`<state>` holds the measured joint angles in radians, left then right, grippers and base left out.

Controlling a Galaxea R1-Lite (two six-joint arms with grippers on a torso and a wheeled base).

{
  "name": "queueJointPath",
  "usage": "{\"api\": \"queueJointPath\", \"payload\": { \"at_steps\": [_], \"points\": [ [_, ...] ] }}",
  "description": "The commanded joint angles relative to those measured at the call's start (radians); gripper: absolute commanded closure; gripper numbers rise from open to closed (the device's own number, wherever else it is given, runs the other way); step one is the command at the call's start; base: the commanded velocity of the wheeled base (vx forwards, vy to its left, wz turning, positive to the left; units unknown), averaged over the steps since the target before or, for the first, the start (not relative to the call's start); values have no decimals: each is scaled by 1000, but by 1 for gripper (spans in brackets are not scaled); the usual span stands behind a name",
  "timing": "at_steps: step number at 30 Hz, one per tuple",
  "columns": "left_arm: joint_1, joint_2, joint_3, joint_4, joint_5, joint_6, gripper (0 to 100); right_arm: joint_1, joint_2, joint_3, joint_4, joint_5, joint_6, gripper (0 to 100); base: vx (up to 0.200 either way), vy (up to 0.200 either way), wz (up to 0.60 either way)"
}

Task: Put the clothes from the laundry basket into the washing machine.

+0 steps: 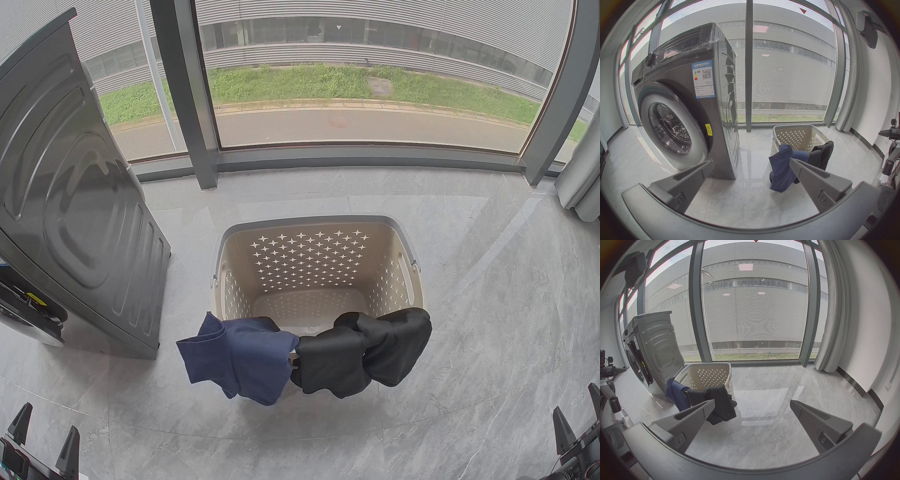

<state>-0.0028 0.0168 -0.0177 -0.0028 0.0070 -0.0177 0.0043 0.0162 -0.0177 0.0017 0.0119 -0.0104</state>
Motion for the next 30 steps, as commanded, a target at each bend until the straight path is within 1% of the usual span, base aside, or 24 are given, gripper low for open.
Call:
{"api": "queueJointPath", "payload": {
  "at_steps": [1,16,25,30],
  "points": [
    [0,-15,18,0,1,-1,0,0,-16,16,0,0,0,0,0,200,0],
    [0,-15,18,0,1,-1,0,0,-16,16,0,0,0,0,0,200,0],
    [0,-15,18,0,1,-1,0,0,-16,16,0,0,0,0,0,0,0],
    [0,-15,18,0,1,-1,0,0,-16,16,0,0,0,0,-200,0,0]
  ]
}}
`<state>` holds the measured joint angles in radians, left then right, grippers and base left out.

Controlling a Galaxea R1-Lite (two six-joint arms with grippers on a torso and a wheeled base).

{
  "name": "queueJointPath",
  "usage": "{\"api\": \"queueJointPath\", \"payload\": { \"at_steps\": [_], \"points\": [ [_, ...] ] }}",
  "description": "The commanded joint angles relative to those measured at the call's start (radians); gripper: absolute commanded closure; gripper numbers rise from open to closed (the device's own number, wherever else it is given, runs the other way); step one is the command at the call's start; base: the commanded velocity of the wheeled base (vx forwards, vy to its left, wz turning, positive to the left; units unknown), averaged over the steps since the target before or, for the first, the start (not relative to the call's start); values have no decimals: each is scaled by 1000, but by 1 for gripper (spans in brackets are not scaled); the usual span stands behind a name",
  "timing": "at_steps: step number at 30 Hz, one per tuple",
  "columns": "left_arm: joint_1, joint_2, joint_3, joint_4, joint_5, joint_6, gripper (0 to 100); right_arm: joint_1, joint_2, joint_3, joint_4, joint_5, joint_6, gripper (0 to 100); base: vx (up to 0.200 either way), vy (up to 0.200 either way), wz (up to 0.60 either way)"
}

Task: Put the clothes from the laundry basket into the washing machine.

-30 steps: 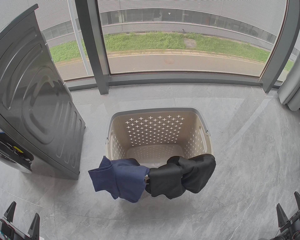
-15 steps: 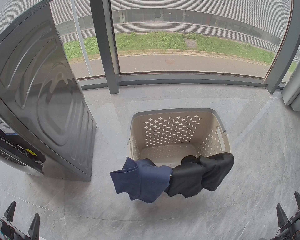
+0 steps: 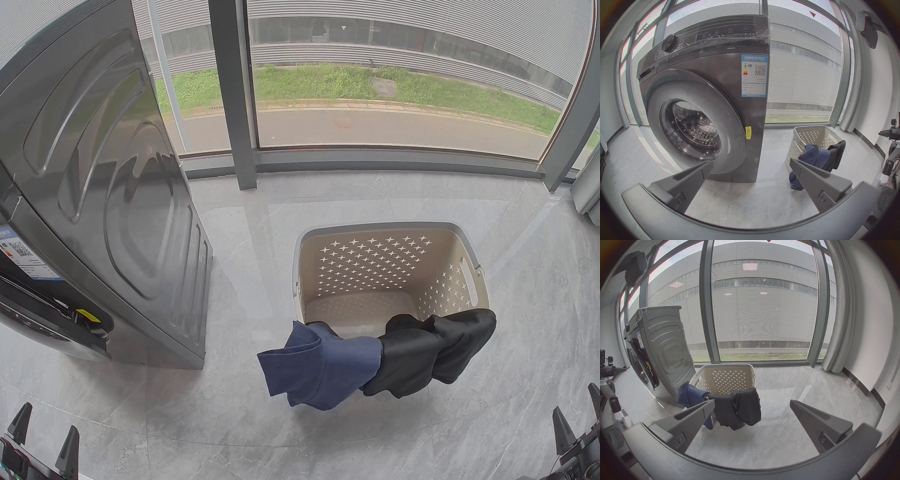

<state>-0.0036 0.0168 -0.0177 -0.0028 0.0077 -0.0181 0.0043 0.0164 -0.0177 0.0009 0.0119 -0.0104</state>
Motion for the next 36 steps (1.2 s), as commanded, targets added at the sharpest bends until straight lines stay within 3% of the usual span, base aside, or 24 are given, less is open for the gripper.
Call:
{"api": "queueJointPath", "payload": {
  "at_steps": [1,7,13,36],
  "points": [
    [1,-15,18,0,0,0,0,0,-16,16,-1,0,0,0,-200,0,0],
    [1,-15,18,0,0,0,0,0,-16,16,1,0,0,0,-200,0,0],
    [1,-15,18,0,0,0,0,0,-16,16,1,0,0,0,0,0,0],
    [1,-15,18,0,0,0,0,0,-16,16,-1,0,0,0,0,200,0]
  ]
}}
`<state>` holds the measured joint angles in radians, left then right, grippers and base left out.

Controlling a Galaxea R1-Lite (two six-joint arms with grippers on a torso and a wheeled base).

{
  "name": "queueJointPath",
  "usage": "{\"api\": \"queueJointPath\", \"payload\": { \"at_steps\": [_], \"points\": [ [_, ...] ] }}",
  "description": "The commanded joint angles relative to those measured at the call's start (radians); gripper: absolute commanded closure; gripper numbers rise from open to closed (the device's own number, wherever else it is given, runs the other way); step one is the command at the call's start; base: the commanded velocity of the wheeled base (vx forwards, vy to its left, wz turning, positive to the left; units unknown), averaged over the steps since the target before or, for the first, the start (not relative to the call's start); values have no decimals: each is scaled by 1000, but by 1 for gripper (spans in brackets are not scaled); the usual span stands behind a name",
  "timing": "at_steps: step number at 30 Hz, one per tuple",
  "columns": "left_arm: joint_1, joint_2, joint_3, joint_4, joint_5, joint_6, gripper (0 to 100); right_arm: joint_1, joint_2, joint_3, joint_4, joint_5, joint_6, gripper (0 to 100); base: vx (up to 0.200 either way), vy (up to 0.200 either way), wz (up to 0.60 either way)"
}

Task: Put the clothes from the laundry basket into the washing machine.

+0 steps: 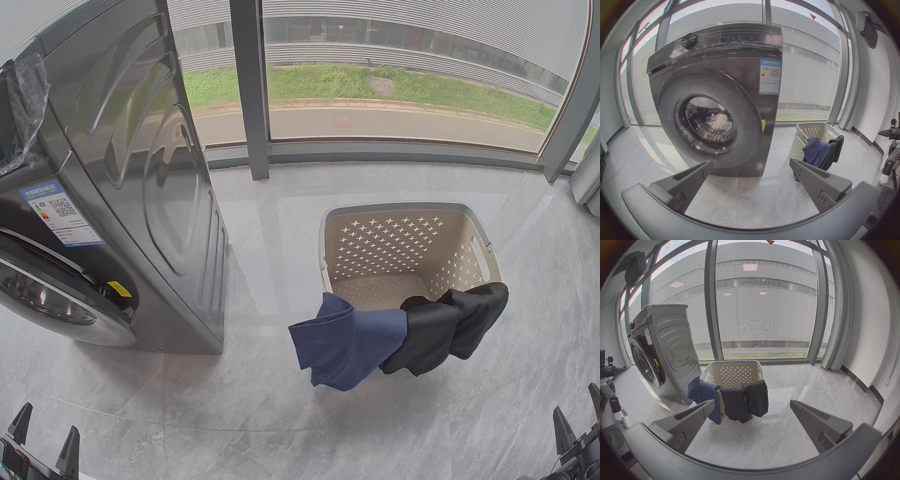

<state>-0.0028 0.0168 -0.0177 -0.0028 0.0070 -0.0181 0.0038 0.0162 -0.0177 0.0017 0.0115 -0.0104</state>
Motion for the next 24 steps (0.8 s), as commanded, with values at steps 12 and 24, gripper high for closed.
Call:
{"api": "queueJointPath", "payload": {
  "at_steps": [12,24],
  "points": [
    [0,-15,18,0,1,0,0,1,-16,16,0,1,0,0,0,200,0],
    [0,-15,18,0,1,0,0,1,-16,16,-2,1,0,0,0,67,0]
  ]
}}
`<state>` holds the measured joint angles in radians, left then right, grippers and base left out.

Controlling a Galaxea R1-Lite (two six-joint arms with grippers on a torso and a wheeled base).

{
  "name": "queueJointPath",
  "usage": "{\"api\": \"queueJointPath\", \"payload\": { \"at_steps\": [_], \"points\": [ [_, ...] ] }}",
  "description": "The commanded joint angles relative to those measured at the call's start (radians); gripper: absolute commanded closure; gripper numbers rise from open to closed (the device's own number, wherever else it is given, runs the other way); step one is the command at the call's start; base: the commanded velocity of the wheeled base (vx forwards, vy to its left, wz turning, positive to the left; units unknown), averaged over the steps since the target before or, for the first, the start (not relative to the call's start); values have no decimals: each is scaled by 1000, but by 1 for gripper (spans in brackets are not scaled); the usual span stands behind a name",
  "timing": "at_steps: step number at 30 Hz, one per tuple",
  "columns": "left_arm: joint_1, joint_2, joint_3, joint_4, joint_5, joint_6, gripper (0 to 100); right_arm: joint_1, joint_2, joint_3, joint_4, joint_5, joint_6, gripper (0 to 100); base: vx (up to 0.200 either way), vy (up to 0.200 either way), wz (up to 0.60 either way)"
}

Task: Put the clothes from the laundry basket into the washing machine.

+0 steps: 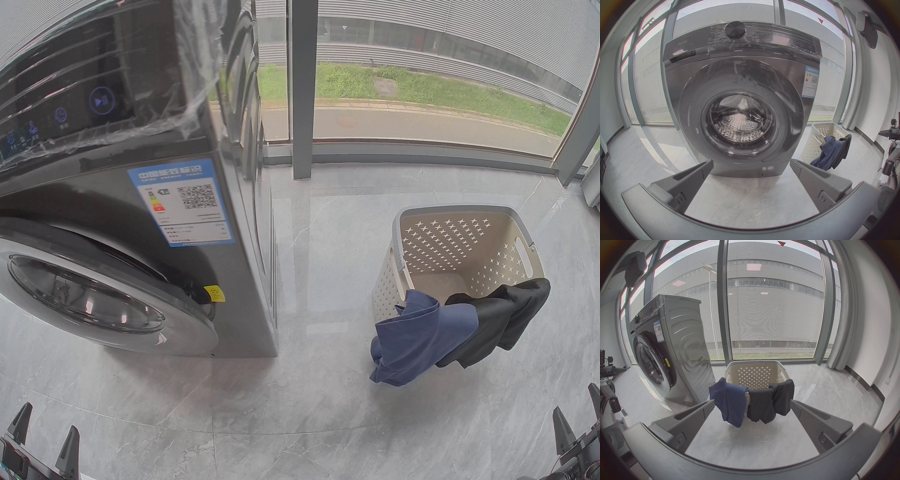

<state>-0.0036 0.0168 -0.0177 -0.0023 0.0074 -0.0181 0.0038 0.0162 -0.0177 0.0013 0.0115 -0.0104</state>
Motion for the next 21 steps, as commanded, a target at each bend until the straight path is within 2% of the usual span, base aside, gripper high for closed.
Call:
{"api": "queueJointPath", "payload": {
  "at_steps": [1,7,19,21],
  "points": [
    [1,-15,18,-1,0,0,0,1,-16,16,-1,1,0,0,0,0,0],
    [1,-15,18,-1,0,0,0,1,-16,16,0,1,0,0,-200,0,0],
    [1,-15,18,-1,0,0,0,2,-16,16,-1,1,1,0,0,0,0],
    [1,-15,18,-1,0,0,0,2,-16,16,-1,1,1,0,0,200,0]
  ]
}}
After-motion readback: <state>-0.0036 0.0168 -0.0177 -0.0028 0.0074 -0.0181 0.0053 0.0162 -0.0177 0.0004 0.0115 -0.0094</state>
